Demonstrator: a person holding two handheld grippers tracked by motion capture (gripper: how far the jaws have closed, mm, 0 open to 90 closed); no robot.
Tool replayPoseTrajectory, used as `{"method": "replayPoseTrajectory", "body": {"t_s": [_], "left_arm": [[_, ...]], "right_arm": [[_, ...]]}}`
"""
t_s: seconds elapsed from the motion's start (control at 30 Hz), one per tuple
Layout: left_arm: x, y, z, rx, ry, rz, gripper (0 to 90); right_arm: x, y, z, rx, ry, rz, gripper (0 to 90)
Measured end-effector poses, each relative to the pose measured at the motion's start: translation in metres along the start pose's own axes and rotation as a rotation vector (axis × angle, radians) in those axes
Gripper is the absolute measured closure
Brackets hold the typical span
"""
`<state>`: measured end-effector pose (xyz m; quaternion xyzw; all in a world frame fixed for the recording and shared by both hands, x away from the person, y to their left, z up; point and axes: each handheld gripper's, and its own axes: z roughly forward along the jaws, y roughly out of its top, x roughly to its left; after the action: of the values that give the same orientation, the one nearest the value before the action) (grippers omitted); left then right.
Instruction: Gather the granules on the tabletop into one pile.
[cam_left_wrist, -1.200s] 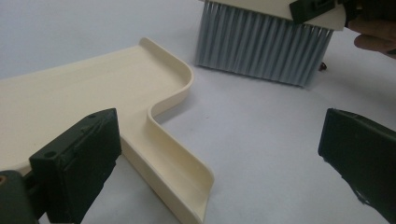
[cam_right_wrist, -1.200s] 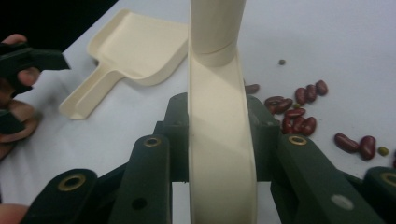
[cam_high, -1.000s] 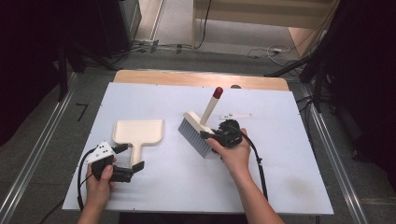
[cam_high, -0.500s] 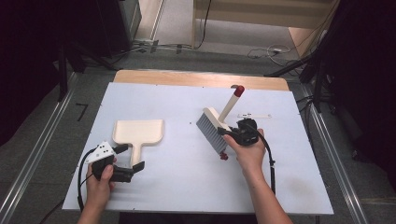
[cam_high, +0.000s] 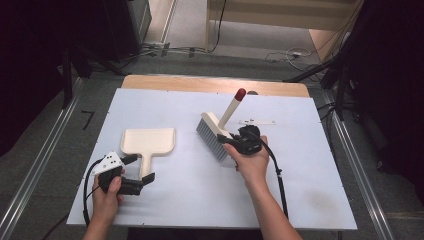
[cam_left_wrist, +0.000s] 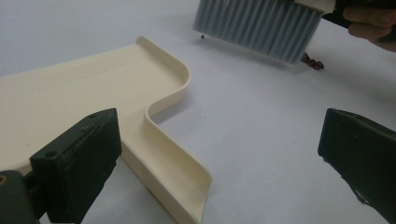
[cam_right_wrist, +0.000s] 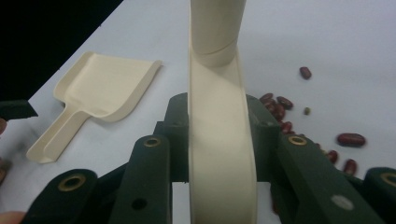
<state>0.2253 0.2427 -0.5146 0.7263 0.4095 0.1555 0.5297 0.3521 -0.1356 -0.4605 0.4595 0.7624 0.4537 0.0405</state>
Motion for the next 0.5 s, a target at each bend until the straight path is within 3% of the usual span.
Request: {"method": "replayPoseTrajectory", "body": {"t_s": [0.1, 0.2, 0.5], "left_arm": [[0.000, 0.000, 0.000, 0.002, 0.000, 0.000, 0.0], [0.000, 0.000, -0.001, 0.002, -0.002, 0.000, 0.0], [0.000, 0.000, 0.000, 0.003, -0.003, 0.001, 0.0]], "right_arm": [[0.003, -0.001, 0.013, 0.007, -0.004, 0.015, 65.5], [-0.001, -0.002, 0.015, 0.001, -0.029, 0.033, 65.5], [-0.027, -0.006, -0.005, -0.019, -0.093, 0.070, 65.4]]}}
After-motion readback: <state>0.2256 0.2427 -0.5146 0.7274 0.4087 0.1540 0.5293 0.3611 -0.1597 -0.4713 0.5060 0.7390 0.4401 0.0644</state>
